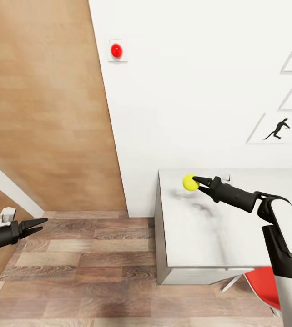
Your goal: Put all the toys in the child's room - the three board games (two on the bed and one on the table), the two jigsaw puzzles on the table, and the tennis ball on the table - inside the toy box on the table in the child's room.
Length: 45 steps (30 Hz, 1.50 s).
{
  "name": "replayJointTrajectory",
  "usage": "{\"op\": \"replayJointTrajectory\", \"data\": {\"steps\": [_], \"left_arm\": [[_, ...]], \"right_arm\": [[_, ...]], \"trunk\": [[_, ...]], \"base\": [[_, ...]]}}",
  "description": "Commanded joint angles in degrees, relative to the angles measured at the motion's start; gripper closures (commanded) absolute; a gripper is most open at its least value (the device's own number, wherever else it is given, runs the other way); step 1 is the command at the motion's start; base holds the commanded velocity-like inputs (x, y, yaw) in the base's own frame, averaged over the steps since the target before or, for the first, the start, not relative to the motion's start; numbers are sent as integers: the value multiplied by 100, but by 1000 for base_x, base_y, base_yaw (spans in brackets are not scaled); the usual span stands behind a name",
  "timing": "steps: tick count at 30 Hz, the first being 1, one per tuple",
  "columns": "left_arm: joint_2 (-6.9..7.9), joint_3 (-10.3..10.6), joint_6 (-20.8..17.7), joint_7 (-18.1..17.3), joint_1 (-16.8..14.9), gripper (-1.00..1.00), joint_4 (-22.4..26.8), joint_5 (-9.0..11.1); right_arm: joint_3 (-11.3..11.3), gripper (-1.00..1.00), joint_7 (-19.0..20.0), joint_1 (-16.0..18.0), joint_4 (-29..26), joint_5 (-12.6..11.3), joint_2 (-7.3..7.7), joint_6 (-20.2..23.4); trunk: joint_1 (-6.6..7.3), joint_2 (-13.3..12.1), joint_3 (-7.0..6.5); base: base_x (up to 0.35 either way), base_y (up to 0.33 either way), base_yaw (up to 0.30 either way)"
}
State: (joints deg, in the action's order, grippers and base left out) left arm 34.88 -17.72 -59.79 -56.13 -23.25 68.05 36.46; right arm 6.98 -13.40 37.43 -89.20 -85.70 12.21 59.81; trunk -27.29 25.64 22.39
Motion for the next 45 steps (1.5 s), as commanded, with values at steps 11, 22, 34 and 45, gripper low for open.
{"op": "replayJointTrajectory", "data": {"steps": [11, 22, 34, 45], "left_arm": [[10, -3, -21, -29, -4, -100, -2, -8], [10, -3, -21, -29, -4, -100, -2, -8], [10, -3, -21, -29, -4, -100, -2, -8], [10, -3, -21, -29, -4, -100, -2, -8]], "right_arm": [[-20, 100, 149, -59, -10, -52, 0, 19], [-21, 100, 153, -69, -10, -10, -6, 19], [-21, 100, 161, -175, -10, 8, -8, 19], [-24, 100, 162, -208, -10, 10, -8, 19]], "trunk": [[-3, 9, -95], [-3, 9, -198], [-3, 9, -310], [-3, 9, -413]], "base": [[0, -139, 0], [0, -18, 0], [0, 0, 0], [0, 0, 0]]}}
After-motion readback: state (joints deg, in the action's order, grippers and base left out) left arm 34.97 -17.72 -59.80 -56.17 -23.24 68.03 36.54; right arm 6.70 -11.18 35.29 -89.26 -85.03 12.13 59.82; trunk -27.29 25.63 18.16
